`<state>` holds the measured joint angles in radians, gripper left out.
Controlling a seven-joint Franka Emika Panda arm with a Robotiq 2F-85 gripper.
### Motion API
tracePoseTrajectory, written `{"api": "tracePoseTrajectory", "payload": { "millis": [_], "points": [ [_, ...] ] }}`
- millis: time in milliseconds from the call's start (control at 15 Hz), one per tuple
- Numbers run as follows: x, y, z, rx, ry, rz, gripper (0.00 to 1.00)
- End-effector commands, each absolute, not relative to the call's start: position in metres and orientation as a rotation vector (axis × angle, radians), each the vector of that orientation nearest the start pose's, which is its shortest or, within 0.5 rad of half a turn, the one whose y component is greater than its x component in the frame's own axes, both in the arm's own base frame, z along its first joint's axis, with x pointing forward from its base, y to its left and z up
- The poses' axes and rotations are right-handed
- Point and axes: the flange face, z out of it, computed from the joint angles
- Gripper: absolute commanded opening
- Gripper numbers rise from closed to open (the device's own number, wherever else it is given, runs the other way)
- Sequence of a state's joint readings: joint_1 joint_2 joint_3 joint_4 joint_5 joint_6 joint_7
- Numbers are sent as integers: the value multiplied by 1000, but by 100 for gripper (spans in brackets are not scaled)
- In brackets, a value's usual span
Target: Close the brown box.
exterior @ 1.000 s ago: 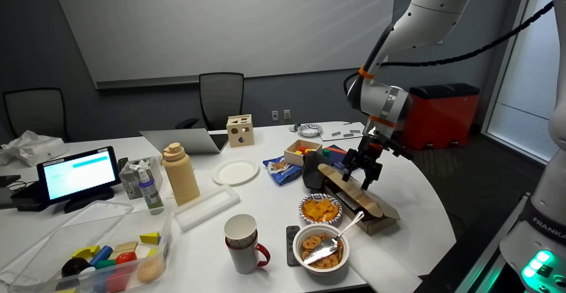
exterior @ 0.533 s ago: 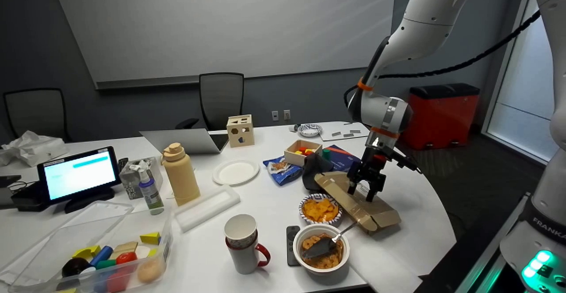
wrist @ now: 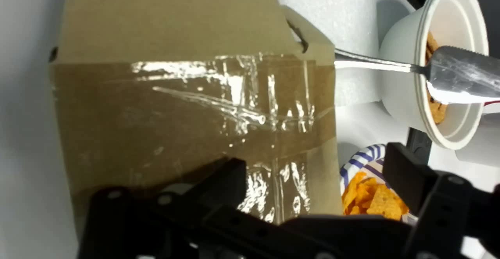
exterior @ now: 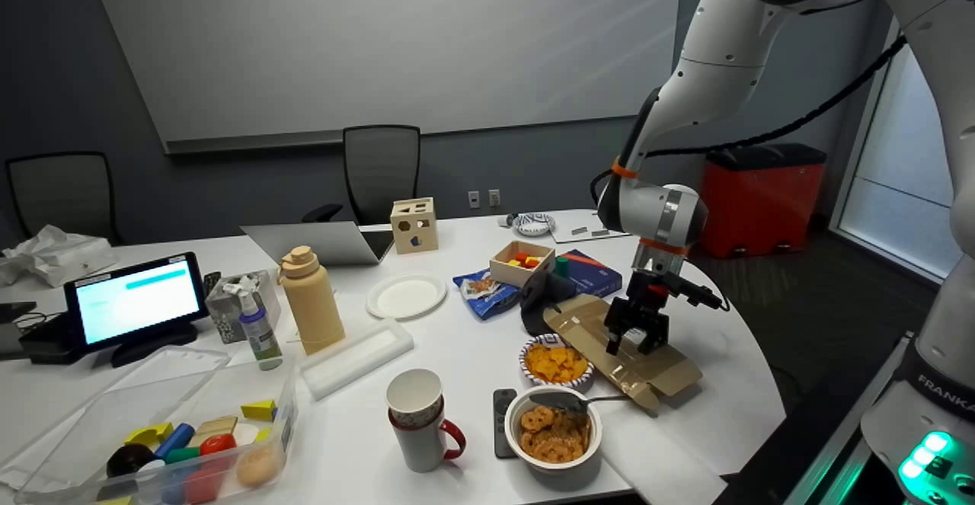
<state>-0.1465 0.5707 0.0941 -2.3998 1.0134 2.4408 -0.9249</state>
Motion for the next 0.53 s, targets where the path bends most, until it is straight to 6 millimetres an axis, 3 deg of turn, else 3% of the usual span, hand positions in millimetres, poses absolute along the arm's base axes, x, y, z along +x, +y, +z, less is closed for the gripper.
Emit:
{"api": "tracePoseTrajectory", "payload": {
  "millis": [0,467],
  "points": [
    [416,-21,44,-2513,114,244,100],
    [431,-34,81,-2554,182,161,100]
  ]
}}
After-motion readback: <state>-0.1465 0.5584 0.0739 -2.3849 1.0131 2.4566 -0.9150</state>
